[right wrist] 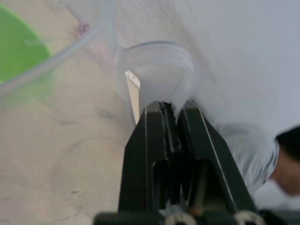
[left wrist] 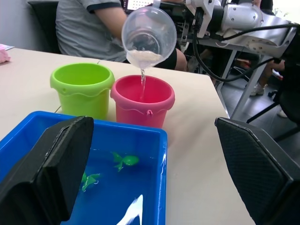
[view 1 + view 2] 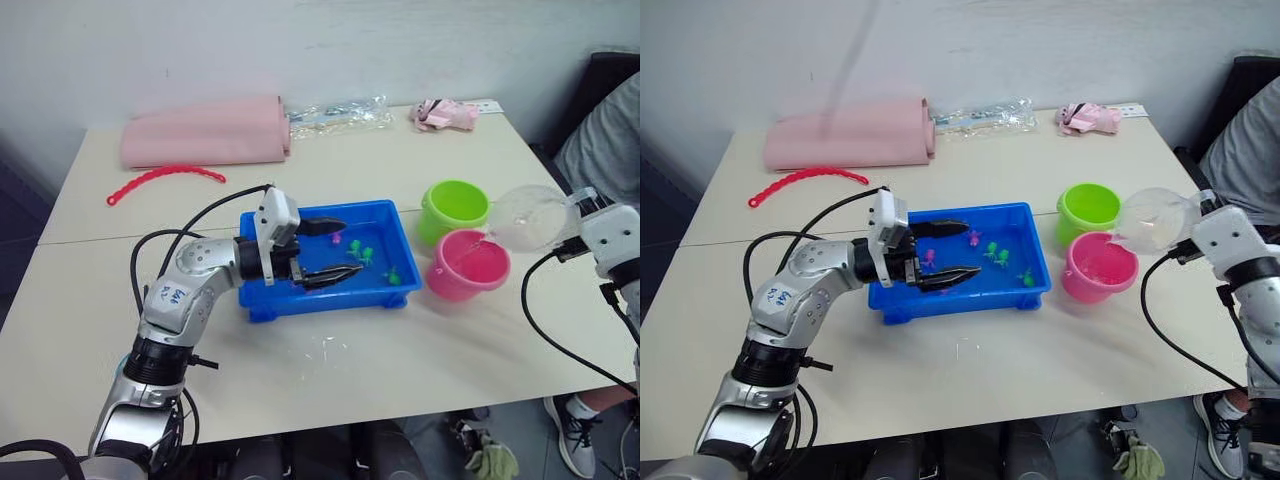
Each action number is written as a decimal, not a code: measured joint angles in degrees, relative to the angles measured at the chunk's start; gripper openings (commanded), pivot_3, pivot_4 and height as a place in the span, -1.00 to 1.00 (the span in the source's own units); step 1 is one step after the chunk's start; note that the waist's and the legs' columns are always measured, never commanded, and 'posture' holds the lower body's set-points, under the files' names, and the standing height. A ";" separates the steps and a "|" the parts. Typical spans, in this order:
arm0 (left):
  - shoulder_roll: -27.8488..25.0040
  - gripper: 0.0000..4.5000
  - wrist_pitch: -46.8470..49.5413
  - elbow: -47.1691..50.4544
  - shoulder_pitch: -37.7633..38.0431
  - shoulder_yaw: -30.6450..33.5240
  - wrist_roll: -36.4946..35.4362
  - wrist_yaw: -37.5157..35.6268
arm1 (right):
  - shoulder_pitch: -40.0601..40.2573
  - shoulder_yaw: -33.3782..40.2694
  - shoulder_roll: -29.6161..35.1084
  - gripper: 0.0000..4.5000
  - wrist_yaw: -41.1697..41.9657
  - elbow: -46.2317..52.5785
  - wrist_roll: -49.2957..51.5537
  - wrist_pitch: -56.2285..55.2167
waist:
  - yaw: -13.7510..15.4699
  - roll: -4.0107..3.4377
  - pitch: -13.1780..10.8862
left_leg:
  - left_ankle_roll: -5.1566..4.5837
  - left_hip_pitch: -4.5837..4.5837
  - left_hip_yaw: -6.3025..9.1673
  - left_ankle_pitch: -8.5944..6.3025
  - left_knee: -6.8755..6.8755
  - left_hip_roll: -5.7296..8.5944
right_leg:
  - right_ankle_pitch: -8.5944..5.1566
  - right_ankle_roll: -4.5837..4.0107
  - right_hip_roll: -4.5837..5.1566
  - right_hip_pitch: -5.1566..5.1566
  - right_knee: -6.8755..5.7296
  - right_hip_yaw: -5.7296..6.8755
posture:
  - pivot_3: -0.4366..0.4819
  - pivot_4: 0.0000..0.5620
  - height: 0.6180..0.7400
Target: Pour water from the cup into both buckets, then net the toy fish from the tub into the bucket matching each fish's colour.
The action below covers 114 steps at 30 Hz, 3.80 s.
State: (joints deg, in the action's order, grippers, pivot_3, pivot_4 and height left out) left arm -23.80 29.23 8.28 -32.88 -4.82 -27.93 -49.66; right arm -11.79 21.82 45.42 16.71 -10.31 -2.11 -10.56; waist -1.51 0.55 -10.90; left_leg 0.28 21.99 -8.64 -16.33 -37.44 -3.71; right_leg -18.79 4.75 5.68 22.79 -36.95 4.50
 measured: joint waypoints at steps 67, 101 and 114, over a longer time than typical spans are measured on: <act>5.19 1.00 -5.57 -7.00 -3.19 2.13 6.82 8.14 | -42.32 -35.15 7.23 -0.98 -31.19 -42.23 -37.87 -19.45 | -0.32 0.00 0.00 | 0.02 0.29 -0.60 0.02 -0.10 -0.05 | 0.00 -0.01 0.02 0.82 -0.50 -0.23 | -0.05 -0.47 1.00; 2.34 1.00 1.08 3.40 -2.49 6.86 -8.92 -0.27 | -40.14 -0.12 -0.52 -0.98 5.90 -48.41 15.10 5.47 | -0.11 0.04 -0.02 | -0.03 0.35 -0.43 -0.01 -0.31 -0.10 | 0.00 -0.01 0.00 0.72 -0.55 -0.26 | -0.05 -0.47 1.00; -4.02 1.00 2.46 11.50 3.61 6.11 -11.01 -2.35 | -27.71 7.01 -4.16 -0.98 0.19 -53.71 18.70 6.61 | -1.00 0.04 -0.03 | -0.01 0.18 -0.56 0.00 -0.37 -0.03 | 0.00 -0.01 -0.10 0.69 -0.68 -0.66 | -0.05 -0.47 1.00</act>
State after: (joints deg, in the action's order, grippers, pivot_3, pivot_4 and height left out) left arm -27.82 31.69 19.78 -29.27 1.29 -38.94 -52.01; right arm -39.50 28.84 41.26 16.90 -64.02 16.59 -3.95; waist -2.51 0.58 -10.93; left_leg 0.27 22.18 -9.20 -16.33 -37.82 -3.74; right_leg -18.79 4.74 5.59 23.48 -37.62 3.85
